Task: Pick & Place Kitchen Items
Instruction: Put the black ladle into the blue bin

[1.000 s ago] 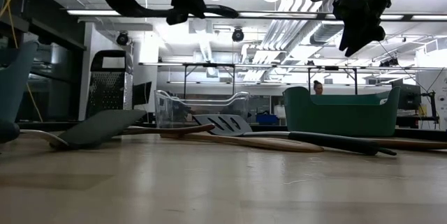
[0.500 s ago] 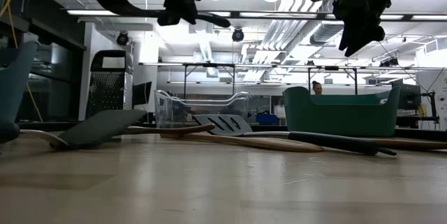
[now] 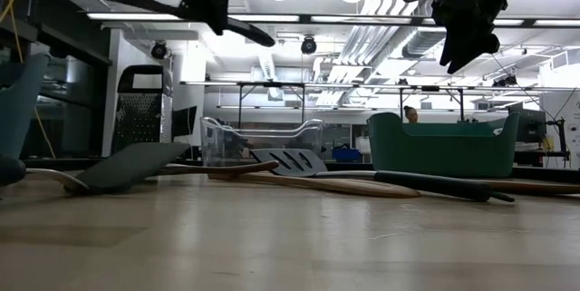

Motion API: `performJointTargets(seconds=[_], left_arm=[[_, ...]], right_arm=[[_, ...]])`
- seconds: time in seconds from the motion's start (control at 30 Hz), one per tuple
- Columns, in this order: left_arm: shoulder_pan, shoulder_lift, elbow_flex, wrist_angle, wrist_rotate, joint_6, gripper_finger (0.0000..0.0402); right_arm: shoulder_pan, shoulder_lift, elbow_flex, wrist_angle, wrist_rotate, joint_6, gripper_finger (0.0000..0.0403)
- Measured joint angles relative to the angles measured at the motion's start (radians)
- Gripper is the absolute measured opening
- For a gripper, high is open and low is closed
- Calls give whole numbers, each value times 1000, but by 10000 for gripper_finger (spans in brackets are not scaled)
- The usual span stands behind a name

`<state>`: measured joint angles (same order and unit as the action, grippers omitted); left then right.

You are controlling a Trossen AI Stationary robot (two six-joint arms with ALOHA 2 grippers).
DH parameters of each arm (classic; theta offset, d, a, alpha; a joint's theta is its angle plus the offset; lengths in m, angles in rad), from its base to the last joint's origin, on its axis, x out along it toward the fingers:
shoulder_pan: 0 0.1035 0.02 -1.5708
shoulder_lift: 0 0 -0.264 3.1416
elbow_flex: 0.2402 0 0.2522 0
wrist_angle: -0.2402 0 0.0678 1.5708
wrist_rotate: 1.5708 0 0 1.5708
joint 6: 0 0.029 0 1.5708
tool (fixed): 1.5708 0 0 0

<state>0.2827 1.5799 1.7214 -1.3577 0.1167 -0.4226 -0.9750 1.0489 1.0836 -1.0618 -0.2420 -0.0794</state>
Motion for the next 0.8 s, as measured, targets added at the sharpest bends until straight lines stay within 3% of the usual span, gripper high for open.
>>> performJointTargets(seconds=[0.23, 0.43, 0.8], left_arm=[[-48, -118, 0, -22, -119, -145, 43], [-96, -203, 0, -139, -216, -320, 43], [-316, -246, -45, -213, -375, -679, 43]], right_arm=[[0, 0, 0, 3, -1, -5, 208], [0, 0, 0, 13, -2, -22, 208], [0, 0, 0, 27, -4, -22, 208]])
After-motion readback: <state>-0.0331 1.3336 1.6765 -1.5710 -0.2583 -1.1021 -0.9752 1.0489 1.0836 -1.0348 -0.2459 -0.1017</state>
